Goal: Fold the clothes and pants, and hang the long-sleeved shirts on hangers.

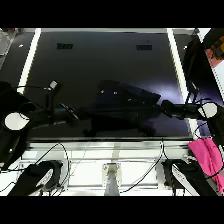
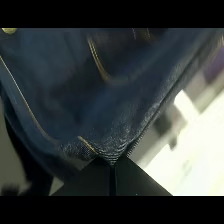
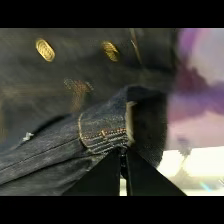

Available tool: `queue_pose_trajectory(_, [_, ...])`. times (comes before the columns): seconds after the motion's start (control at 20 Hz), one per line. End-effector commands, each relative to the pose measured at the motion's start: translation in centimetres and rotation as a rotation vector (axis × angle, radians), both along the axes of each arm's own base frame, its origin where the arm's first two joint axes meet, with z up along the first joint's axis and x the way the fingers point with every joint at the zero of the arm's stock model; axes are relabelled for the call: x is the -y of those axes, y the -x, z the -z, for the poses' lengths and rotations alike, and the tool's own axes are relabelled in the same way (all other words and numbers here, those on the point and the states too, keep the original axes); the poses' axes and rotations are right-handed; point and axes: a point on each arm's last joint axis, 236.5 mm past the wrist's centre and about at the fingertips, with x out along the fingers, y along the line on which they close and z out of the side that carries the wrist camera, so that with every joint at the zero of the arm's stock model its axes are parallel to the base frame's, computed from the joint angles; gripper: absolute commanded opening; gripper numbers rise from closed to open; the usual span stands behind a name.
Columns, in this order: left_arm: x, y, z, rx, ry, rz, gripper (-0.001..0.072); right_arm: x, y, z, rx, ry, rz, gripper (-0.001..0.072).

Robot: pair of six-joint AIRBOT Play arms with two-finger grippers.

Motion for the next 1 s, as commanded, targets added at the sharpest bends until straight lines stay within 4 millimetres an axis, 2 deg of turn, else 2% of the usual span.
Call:
queue_pose_trajectory(0.0, [1.4, -3.8, -3.3, 0.103, 0.139, -0.087, 0.0012, -2.7, -4.8, -5.2, 0.235, -0.209, 0.103, 0.0014])
queue_pose_trajectory(0.15, [4.1, -7.3, -4.8, 0.165, 0.147, -0.098, 0.0012, -4.5, -6.4, -6.6, 0.303, -0.271, 0.126, 0.0014])
queue_pose_trajectory(0.2, [4.7, -9.1, -5.3, 0.185, 0.15, -0.119, 0.0012, -4.6, -7.5, -7.2, 0.34, -0.301, 0.168, 0.0013])
queue_pose_trajectory(0.3, [5.7, -13.5, -7.0, 0.244, 0.142, -0.137, 0.0012, -3.4, -10.8, -9.0, 0.459, -0.314, 0.28, 0.0012])
queue_pose_trajectory(0.4, [6.9, -18.5, -11.1, 0.338, 0.157, -0.136, 0.0011, -1.5, -15.3, -12.7, 0.626, -0.307, 0.405, 0.0012])
queue_pose_trajectory(0.45, [7.4, -21.1, -14.0, 0.383, 0.192, -0.151, 0.0011, -0.9, -17.3, -14.7, 0.687, -0.316, 0.447, 0.0012])
queue_pose_trajectory(0.55, [8.1, -24.3, -20.1, 0.422, 0.291, -0.149, 0.0011, -1.9, -21.1, -20.0, 0.75, -0.379, 0.425, 0.0012])
queue_pose_trajectory(0.6, [8.5, -24.8, -22.9, 0.469, 0.308, -0.114, 0.0011, -3.0, -22.5, -23.5, 0.783, -0.404, 0.367, 0.0012])
queue_pose_trajectory(0.7, [8.0, -24.8, -28.8, 0.563, 0.34, -0.101, 0.0011, -4.5, -23.8, -31.0, 0.908, -0.358, 0.21, 0.0013])
queue_pose_trajectory(0.75, [7.2, -24.5, -31.1, 0.616, 0.339, -0.118, 0.0011, -5.0, -23.7, -34.1, 0.951, -0.346, 0.144, 0.0014])
queue_pose_trajectory(0.8, [6.3, -23.9, -32.2, 0.648, 0.321, -0.127, 0.0011, -5.2, -23.4, -36.1, 0.971, -0.339, 0.098, 0.0014])
queue_pose_trajectory(0.85, [6.0, -23.3, -31.9, 0.64, 0.289, -0.112, 0.0011, -5.2, -23.2, -37.1, 0.975, -0.32, 0.06, 0.0014])
queue_pose_trajectory(0.9, [5.9, -22.9, -30.6, 0.61, 0.241, -0.087, 0.0011, -5.0, -23.1, -36.8, 0.957, -0.295, 0.032, 0.0014])
queue_pose_trajectory(0.95, [5.8, -22.9, -28.9, 0.584, 0.192, -0.076, 0.0011, -4.8, -23.2, -35.5, 0.916, -0.264, 0.009, 0.0014])
